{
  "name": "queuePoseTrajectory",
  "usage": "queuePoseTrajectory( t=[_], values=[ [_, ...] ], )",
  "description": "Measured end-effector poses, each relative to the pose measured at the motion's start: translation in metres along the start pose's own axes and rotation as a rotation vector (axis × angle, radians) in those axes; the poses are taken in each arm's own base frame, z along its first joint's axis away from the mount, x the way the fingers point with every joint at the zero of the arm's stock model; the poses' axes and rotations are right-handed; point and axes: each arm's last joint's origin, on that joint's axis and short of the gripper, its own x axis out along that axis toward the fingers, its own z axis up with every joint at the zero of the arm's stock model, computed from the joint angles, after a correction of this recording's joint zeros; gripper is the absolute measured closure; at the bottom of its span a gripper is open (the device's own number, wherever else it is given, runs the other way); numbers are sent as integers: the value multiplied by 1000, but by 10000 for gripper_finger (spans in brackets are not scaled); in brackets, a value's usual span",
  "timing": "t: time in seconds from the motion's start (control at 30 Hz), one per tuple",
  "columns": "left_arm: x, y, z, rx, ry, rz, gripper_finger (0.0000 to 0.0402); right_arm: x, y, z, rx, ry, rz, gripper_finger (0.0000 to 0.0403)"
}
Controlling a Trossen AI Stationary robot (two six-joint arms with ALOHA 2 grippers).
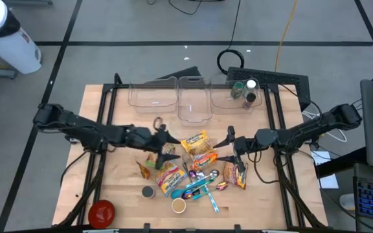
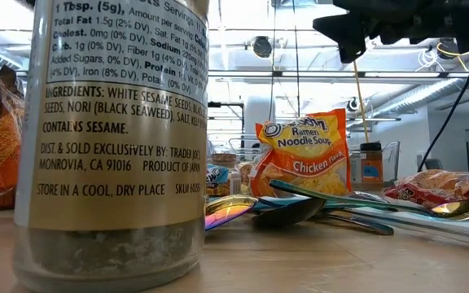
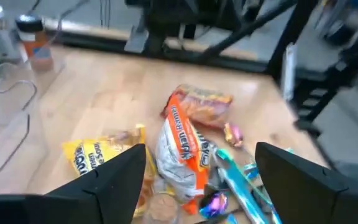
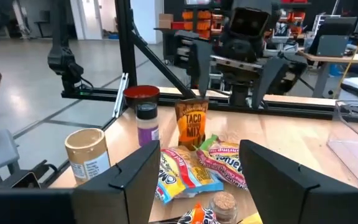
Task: Pick & Place Food Item
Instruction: Put the brown seasoning bottle into the right transparent bin
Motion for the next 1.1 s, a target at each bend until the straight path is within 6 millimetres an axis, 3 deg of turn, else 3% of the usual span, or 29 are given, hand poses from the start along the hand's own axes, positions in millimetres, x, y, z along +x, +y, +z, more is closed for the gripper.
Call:
queuePoseTrajectory(
  t=[0.2, 0.5, 0.63, 0.9, 1.1],
  values=[
    [48, -14, -3, 84, 356, 102, 113, -2, 0, 4, -1, -18, -1, 190],
    [95, -8, -14, 140, 512, 98, 134, -4, 0, 4, 1, -17, 0, 190],
    [104, 2, -27, 130, 576, 137, 139, -4, 0, 4, 1, -12, 1, 190],
    [107, 13, -30, 60, 592, 155, 137, -4, 0, 4, 0, -13, 1, 190],
    [107, 13, -30, 99, 594, 160, 165, -4, 0, 4, 0, -13, 1, 190]
  ],
)
